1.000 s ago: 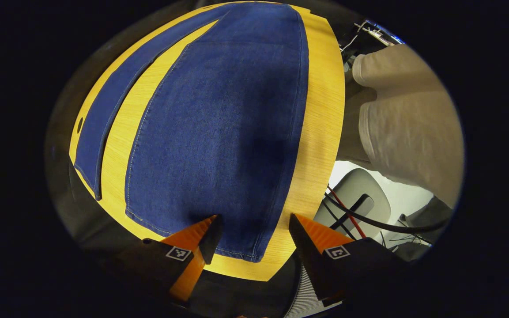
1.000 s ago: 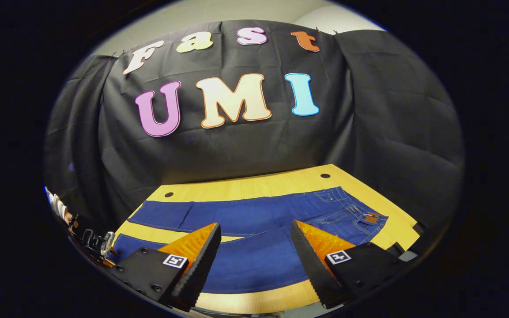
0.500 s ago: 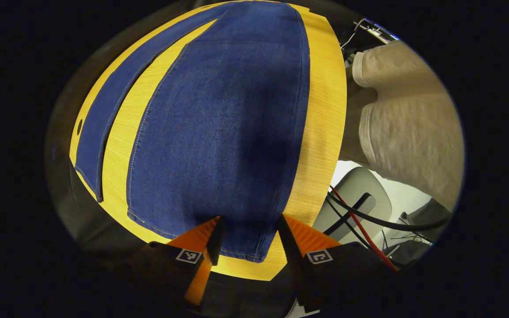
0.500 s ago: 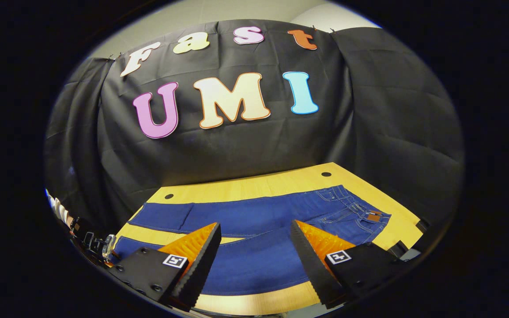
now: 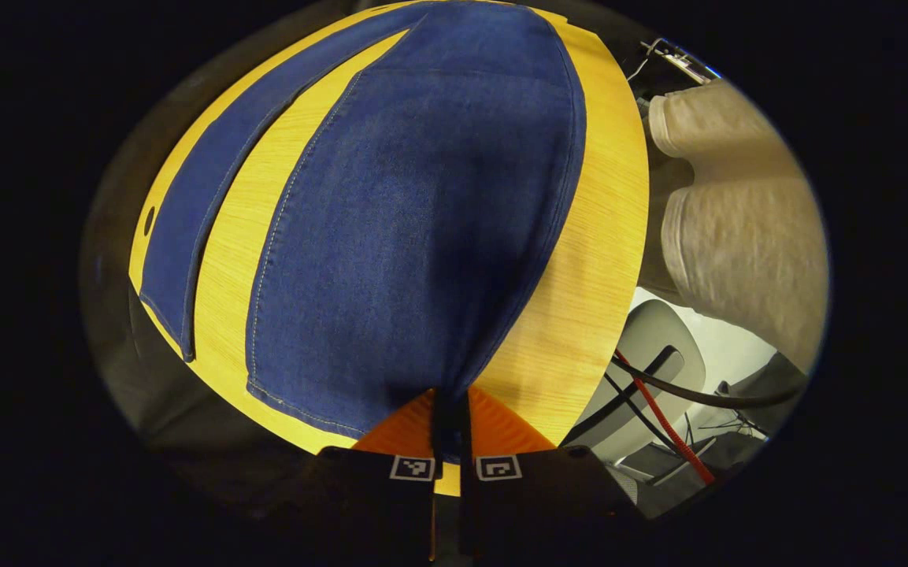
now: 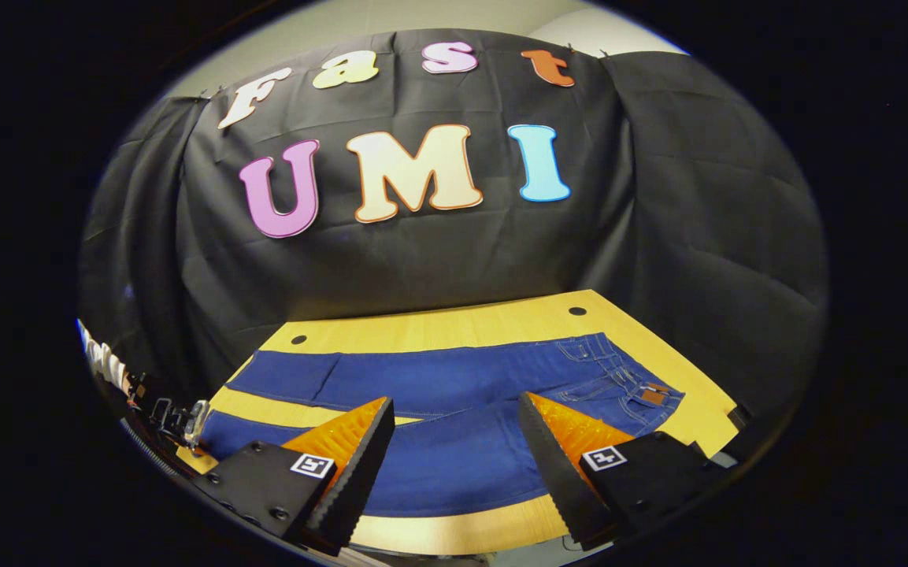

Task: Grasp the waist and the cuffs of the jeans and fold them to make the two legs overlap; first hold the waist and fold one-third of the jeans toward the cuffs, then hold the cuffs and fold the remaining one-third in the same direction to finish folding.

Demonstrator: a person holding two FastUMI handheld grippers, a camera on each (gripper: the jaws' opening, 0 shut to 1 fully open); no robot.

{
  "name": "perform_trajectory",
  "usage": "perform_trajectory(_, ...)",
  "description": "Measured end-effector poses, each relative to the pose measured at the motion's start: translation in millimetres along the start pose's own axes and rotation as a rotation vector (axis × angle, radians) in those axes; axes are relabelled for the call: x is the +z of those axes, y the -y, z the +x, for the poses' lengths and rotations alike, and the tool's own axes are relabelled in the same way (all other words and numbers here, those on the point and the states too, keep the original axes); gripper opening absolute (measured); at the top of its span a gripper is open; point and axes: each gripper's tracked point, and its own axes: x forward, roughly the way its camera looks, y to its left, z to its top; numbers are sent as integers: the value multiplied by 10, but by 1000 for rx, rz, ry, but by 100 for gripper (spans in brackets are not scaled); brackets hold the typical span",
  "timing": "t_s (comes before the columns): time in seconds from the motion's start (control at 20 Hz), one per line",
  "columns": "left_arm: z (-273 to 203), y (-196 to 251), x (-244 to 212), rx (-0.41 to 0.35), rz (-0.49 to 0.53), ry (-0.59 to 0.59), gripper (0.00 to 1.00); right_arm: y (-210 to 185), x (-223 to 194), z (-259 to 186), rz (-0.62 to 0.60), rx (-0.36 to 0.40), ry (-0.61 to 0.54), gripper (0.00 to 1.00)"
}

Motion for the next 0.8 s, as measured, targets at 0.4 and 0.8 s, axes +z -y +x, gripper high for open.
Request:
perform_trajectory(0.4,1,-7,-9,-15,-8,-16,0,704,752,-228,34,41,-13,98)
perform_trajectory(0.8,-14,-6,-14,-17,-101,-73,0,1395,908,365,-69,60,-104,98)
